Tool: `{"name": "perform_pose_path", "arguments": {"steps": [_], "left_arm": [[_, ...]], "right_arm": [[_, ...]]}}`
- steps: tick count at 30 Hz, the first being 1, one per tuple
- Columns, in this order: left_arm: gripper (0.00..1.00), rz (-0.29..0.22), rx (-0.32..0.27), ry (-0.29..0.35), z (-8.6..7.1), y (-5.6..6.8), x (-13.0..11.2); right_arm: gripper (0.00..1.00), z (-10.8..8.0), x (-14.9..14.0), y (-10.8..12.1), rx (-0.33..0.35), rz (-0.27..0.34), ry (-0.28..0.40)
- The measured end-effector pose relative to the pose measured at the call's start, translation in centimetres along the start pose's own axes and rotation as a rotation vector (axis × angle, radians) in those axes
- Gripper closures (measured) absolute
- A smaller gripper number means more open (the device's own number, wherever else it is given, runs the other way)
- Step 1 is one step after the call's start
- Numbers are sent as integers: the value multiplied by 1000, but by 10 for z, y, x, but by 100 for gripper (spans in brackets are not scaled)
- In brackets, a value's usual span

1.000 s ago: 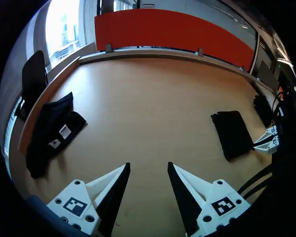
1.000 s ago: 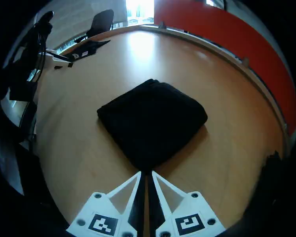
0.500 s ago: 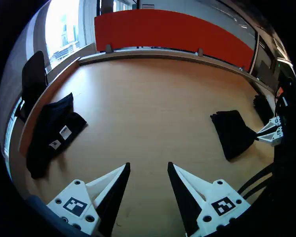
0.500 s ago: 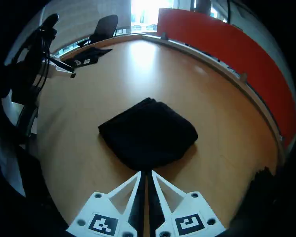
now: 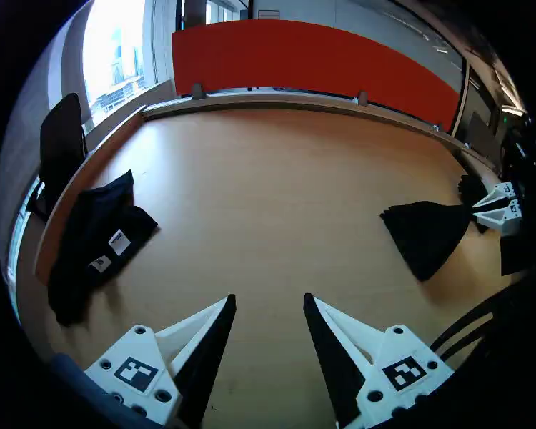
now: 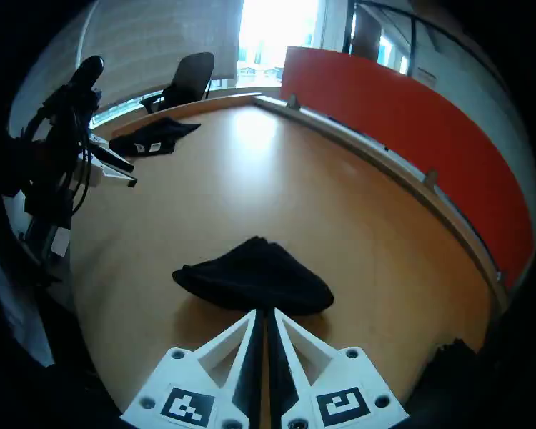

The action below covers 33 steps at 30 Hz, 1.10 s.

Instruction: Fold towel

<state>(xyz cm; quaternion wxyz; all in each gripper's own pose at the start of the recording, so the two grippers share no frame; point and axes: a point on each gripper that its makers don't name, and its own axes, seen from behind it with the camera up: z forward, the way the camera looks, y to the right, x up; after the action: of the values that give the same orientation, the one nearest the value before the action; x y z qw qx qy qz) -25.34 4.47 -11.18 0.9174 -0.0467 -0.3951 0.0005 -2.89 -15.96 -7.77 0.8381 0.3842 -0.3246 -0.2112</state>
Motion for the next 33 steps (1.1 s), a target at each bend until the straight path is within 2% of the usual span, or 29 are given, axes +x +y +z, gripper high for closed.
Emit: {"name": "perform_pose_path", "arguments": {"steps": [12,18,33], "left_arm": [[31,2,1,15,-4,0,5],[31,6,-1,22,-6,2,7],[31,12,-9,30,-5,5,13]], "right_arm": [[96,-22,59,23,-44,-33,111],[96,-33,80,32,-65,-45,148],[96,-51,90,54,-107,-26,176]]}}
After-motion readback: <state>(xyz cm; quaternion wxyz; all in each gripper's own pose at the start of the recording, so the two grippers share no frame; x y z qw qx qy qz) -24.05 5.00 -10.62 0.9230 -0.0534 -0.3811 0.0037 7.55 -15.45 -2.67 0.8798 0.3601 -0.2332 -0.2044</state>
